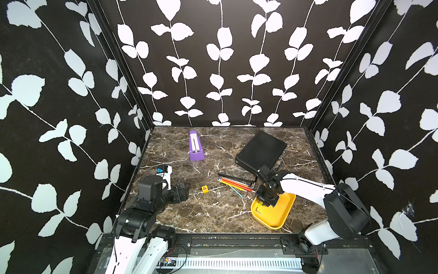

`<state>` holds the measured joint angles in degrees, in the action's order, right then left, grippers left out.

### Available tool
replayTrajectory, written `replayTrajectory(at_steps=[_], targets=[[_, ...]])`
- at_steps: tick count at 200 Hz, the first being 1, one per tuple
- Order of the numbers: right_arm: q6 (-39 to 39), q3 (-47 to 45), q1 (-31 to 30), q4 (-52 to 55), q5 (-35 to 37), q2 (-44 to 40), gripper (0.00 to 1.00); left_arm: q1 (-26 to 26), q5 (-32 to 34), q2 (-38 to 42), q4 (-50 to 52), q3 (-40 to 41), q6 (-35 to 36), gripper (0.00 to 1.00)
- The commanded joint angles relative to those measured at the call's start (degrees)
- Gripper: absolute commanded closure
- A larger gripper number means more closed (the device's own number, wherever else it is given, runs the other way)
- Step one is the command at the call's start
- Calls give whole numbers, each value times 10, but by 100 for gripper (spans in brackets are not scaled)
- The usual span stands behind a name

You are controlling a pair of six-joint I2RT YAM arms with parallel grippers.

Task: Put the hex key on the desktop into the storage box
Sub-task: Place the Allen key in the storage box.

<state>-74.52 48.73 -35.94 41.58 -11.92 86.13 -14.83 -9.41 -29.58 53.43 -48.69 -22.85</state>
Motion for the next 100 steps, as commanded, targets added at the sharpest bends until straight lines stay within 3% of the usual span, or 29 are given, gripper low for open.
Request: replayTrajectory(at_steps=[1,59,100], targets=[[29,53,1,75,37,-31,75,-2,4,-3,-10,5,4,14],[160,160,-2,182,103,-49,73,-2,9,-3,-10,7,4,13],[331,260,-71,200,130,44,72,-2,9,-7,-15,9,4,14]])
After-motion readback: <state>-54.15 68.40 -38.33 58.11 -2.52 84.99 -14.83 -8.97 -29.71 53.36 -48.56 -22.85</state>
